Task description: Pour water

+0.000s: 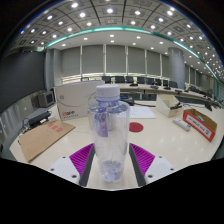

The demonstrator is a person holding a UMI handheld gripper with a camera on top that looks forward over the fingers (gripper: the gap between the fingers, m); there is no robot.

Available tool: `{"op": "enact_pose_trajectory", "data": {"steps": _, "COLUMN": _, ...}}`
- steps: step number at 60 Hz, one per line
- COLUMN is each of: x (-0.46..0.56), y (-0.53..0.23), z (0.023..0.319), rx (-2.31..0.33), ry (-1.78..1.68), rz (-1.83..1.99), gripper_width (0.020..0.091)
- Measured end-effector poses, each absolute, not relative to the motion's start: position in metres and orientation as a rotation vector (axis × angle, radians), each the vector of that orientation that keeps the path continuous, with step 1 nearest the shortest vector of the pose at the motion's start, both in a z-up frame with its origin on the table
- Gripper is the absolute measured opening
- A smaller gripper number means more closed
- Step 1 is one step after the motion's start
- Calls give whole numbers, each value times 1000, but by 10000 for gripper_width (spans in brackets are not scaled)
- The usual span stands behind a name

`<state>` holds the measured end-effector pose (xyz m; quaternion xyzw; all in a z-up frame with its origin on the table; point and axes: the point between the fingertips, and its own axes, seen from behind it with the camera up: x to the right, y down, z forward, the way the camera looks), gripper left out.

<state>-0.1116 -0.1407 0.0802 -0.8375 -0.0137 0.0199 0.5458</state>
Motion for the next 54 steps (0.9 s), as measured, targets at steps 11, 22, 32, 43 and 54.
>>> {"op": "enact_pose_trajectory", "data": {"steps": 11, "x": -113, "y": -124, "z": 81, "rx": -1937, "ry": -78, "rz": -12, "gripper_width": 454}}
{"op": "enact_pose_trajectory", "data": {"steps": 22, "x": -108, "y": -121, "z": 90, "rx": -1952, "ry": -83, "rz": -62, "gripper_width": 323}}
{"op": "enact_pose_trajectory", "data": {"steps": 32, "x": -82, "y": -106, "z": 124, "rx": -1938, "ry": -116, "rz": -185, "gripper_width": 324}}
{"op": "enact_pose_trajectory", "data": {"steps": 43, "x": -30, "y": -56, "z": 176, "rx": -1876, "ry": -239, "rz": -444, "gripper_width": 324}}
{"op": "enact_pose_trajectory", "data": {"steps": 54, "x": 5, "y": 18, "z": 214, "rx": -1756, "ry": -528, "rz": -788, "gripper_width": 325}}
